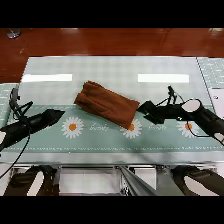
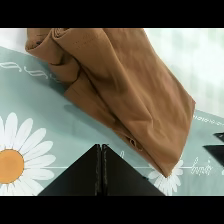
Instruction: Fold the shirts.
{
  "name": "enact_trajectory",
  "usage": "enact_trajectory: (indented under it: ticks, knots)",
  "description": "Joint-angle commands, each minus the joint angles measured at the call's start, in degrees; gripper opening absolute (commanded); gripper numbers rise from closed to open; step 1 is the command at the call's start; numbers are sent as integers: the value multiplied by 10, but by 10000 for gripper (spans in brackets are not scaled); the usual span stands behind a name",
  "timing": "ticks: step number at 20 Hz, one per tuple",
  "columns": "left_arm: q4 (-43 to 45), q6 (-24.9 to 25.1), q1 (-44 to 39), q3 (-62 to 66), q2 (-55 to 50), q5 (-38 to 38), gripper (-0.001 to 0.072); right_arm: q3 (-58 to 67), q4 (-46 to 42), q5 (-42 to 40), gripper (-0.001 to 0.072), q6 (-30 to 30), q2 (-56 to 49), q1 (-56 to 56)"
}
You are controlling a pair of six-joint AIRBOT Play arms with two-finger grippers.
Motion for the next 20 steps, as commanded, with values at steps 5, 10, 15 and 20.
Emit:
enact_trajectory:
  ticks: [5, 10, 15, 20]
  knots:
    - [0, 0, 0, 0, -4, 2, 17, 73, 103, 79, 624, -108, -161, 9]
    - [0, 0, 0, 0, -6, 2, 17, 198, 72, 94, 235, -100, -248, 72]
    - [-1, -2, 0, 0, -7, 2, 17, 437, -74, 181, 29, -63, -265, 89]
    - [-1, -2, 0, 0, -6, -3, 17, 738, -187, 284, 29, 25, -266, 44]
